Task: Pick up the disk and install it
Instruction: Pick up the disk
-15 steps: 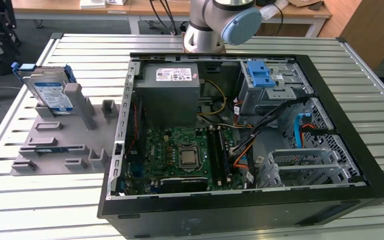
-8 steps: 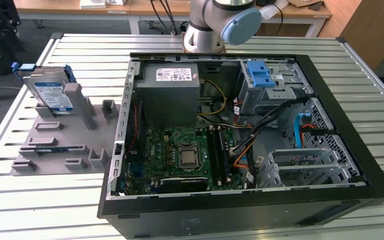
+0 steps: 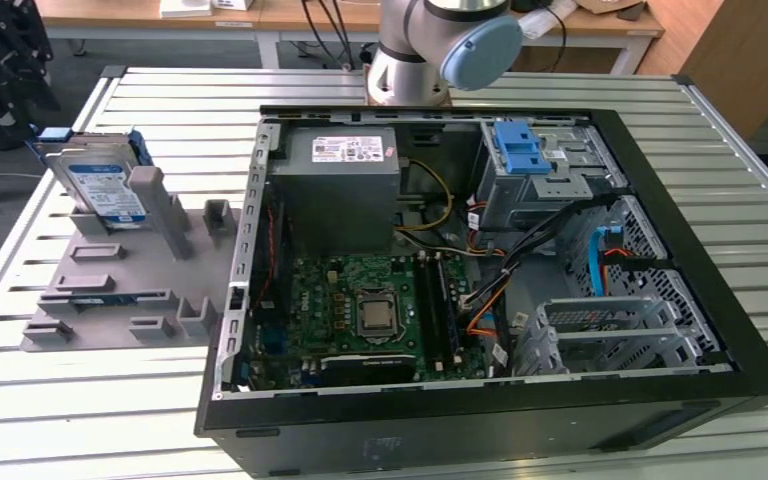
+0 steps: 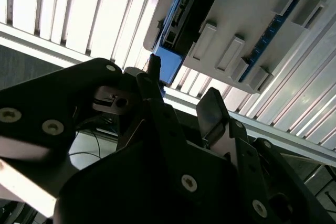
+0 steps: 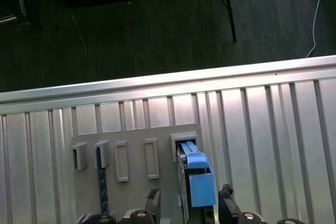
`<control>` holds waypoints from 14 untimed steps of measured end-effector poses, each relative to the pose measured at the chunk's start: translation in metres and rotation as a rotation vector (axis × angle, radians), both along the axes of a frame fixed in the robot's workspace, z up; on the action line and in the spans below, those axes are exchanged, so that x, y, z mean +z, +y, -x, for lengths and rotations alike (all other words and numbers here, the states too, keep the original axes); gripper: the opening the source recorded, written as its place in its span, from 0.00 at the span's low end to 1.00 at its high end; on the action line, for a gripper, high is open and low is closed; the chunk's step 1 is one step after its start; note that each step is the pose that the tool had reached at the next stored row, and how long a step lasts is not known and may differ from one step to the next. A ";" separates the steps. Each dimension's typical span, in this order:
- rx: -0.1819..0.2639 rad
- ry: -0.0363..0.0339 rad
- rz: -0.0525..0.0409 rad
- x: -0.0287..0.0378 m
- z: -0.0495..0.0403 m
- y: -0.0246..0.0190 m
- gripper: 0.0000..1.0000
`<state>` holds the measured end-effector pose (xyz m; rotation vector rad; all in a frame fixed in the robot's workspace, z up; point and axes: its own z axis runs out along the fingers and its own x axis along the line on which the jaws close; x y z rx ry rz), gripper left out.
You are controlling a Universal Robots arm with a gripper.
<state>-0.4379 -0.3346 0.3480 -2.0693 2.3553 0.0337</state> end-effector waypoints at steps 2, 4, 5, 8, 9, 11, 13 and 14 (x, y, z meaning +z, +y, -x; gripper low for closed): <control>0.000 0.0001 0.0000 -0.0029 0.0000 0.0001 0.55; 0.000 0.0003 0.0001 -0.0031 0.0000 0.0001 0.55; 0.000 0.0004 0.0002 -0.0031 0.0001 0.0002 0.55; 0.000 0.0002 0.0001 -0.0033 0.0000 0.0001 0.55; 0.000 0.0002 0.0001 -0.0033 0.0000 0.0001 0.55; 0.000 0.0002 0.0001 -0.0034 0.0000 0.0001 0.55; 0.000 0.0001 0.0001 -0.0035 0.0000 0.0001 0.55; 0.003 0.0000 0.0000 -0.0036 0.0000 0.0001 0.55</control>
